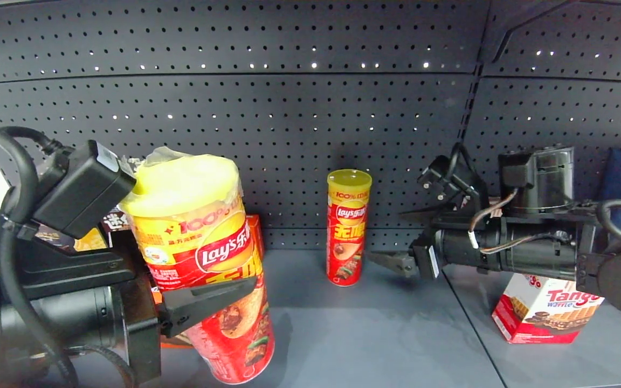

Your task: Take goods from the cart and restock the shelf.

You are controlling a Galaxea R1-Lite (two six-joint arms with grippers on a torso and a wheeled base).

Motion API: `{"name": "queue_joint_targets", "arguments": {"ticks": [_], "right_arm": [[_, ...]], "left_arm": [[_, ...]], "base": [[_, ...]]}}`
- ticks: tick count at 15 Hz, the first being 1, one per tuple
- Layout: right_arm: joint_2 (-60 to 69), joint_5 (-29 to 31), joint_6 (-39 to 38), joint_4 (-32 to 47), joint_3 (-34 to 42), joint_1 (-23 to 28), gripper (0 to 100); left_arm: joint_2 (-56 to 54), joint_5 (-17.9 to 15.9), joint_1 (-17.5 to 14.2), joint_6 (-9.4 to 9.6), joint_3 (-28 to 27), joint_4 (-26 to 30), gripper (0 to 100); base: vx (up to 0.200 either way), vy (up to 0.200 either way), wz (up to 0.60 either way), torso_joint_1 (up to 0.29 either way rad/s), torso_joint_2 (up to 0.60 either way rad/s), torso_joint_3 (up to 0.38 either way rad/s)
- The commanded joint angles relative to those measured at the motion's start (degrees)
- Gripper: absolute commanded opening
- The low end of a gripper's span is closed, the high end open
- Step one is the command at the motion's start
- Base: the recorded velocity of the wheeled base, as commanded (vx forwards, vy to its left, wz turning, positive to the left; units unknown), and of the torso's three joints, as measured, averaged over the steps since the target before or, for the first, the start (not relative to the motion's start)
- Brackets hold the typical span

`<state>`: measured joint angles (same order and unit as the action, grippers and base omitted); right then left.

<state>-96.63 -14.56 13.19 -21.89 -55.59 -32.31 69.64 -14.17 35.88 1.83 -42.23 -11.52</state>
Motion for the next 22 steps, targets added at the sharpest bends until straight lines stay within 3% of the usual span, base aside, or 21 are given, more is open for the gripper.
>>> {"name": "queue_joint_targets", "arguments": {"ticks": [1, 12, 22], "right_arm": [[-4.2, -0.5, 0.0, 0.0, -3.4, 0.5, 100], [-14.7, -8.0, 0.0, -5.8, -9.0, 3.2, 100], [-21.0, -9.3, 0.0, -8.3, -11.6, 3.1, 100]], "left_arm": [[-0.1, 0.0, 0.2, 0.02, 0.0, 0.0, 0], [-0.3, 0.0, -0.1, -0.07, -0.3, 0.0, 0], [-0.4, 0.0, -0.1, -0.07, 0.2, 0.0, 0]], "base": [[0.000, 0.000, 0.00, 0.000, 0.00, 0.000], [0.000, 0.000, 0.00, 0.000, 0.00, 0.000], [0.000, 0.000, 0.00, 0.000, 0.00, 0.000]]}}
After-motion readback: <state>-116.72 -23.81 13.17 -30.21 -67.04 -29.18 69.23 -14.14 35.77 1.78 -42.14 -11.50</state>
